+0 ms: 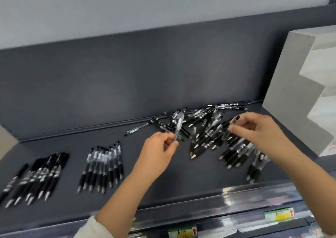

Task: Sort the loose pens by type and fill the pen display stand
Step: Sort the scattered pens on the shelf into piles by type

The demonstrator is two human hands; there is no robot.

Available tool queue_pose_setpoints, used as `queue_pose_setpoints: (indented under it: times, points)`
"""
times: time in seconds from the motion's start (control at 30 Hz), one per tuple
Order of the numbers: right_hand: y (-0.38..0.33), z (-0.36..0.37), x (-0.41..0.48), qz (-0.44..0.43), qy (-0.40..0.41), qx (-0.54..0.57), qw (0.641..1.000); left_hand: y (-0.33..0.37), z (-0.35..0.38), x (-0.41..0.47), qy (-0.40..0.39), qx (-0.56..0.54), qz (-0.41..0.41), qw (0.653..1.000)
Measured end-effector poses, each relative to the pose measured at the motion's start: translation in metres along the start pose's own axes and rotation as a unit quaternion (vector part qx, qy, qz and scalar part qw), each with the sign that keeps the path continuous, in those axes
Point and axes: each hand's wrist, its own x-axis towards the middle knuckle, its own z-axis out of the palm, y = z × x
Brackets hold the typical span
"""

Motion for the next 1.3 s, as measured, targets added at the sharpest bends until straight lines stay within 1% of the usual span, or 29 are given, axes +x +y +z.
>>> queue_pose_setpoints:
  times: [0.1,0.2,0.27,0.33,0.43,0.53,0.67,0.77,0.83,0.9,1.0,1.1,1.2,1.3]
  points:
    - [-0.019,0.033,0.010,0.009,-0.037,0.126,0.991,-0.029,-0.027,-0.014,0.045,0.053,-0.048,0.996]
    - [-0.034,0.075,0.019,0.039,-0.080,0.179,0.980,-0.062,-0.049,-0.032,0.057,0.127,-0.099,0.985]
    - [-0.043,0.107,0.023,0.052,-0.116,0.175,0.976,-0.080,-0.062,-0.043,0.057,0.163,-0.133,0.976]
    - [-0.050,0.140,0.027,0.067,-0.160,0.154,0.973,-0.093,-0.071,-0.051,0.062,0.164,-0.147,0.973]
    - [-0.061,0.186,0.034,0.094,-0.218,0.116,0.964,-0.109,-0.080,-0.056,0.064,0.180,-0.149,0.970]
    - [-0.075,0.225,0.042,0.103,-0.239,0.052,0.964,-0.124,-0.085,-0.059,0.055,0.185,-0.144,0.971]
    - [-0.082,0.266,0.045,0.104,-0.230,-0.059,0.966,-0.136,-0.086,-0.060,0.050,0.175,-0.116,0.976]
    - [-0.081,0.286,0.041,0.073,-0.206,-0.146,0.965,-0.142,-0.087,-0.057,0.051,0.167,-0.094,0.980]
    - [-0.084,0.290,0.035,0.050,-0.187,-0.185,0.963,-0.144,-0.087,-0.055,0.055,0.165,-0.081,0.981]
    - [-0.084,0.289,0.030,0.030,-0.179,-0.201,0.963,-0.144,-0.087,-0.053,0.061,0.170,-0.073,0.981]
    - [-0.077,0.277,0.025,0.018,-0.172,-0.193,0.966,-0.141,-0.087,-0.045,0.072,0.191,-0.042,0.978]
    - [-0.065,0.250,0.018,0.010,-0.140,-0.200,0.970,-0.132,-0.081,-0.032,0.076,0.195,-0.012,0.978]
    - [-0.049,0.216,0.008,-0.005,-0.108,-0.209,0.972,-0.116,-0.066,-0.019,0.059,0.183,0.022,0.981]
    - [-0.030,0.177,-0.003,-0.005,-0.069,-0.234,0.970,-0.095,-0.044,-0.009,0.023,0.165,0.065,0.984]
